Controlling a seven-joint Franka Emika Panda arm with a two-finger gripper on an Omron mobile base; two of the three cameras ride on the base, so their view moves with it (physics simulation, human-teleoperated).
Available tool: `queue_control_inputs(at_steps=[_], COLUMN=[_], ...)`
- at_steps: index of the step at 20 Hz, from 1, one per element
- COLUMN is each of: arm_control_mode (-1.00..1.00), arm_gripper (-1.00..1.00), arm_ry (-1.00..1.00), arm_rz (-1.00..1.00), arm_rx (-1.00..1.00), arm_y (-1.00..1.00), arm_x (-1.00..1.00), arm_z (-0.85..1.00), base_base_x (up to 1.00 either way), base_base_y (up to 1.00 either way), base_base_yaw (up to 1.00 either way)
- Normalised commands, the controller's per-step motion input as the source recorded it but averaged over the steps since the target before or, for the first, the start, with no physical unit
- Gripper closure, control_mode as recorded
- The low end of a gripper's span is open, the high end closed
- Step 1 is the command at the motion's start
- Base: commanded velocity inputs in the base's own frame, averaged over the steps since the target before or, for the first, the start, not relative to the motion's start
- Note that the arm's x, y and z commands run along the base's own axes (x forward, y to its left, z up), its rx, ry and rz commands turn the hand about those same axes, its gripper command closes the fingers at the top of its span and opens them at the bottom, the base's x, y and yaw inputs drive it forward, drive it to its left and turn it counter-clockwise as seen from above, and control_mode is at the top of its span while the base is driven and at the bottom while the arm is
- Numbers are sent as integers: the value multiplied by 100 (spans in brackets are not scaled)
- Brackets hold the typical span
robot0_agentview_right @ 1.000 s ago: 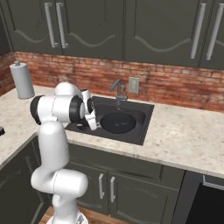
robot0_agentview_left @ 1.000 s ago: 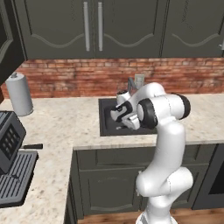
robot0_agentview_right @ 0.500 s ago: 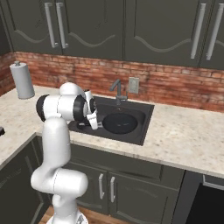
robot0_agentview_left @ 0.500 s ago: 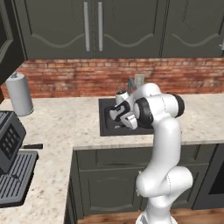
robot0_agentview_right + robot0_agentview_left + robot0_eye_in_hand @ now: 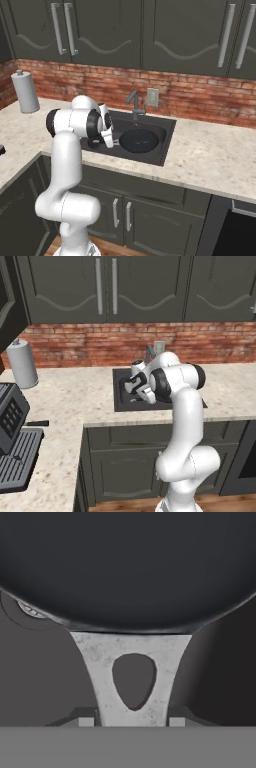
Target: Move the pot and pan from the stove into the sink.
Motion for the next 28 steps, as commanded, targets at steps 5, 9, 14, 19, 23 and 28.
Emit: queue_control_inputs(at_steps=[5, 9, 14, 19, 23, 28], arm_control_mode=[-100, -100, -100, -100, -100, -100], arm_gripper=[-100, -100, -100, -100, -100, -100], arm_ry=[0, -4, -4, -3, 0, 0], arm_rz=[0, 0, -5, -3, 0, 1], arm_rx=[0, 0, 0, 1, 4, 1], arm_y=[0, 0, -2, -2, 0, 1], arm_x=[0, 0, 0, -1, -31, -78], arm_z=[0, 15, 35, 50, 60, 34], base_base_x=[0, 0, 0, 0, 0, 0], base_base_y=[0, 0, 0, 0, 0, 0], base_base_yaw=[0, 0, 0, 0, 0, 0])
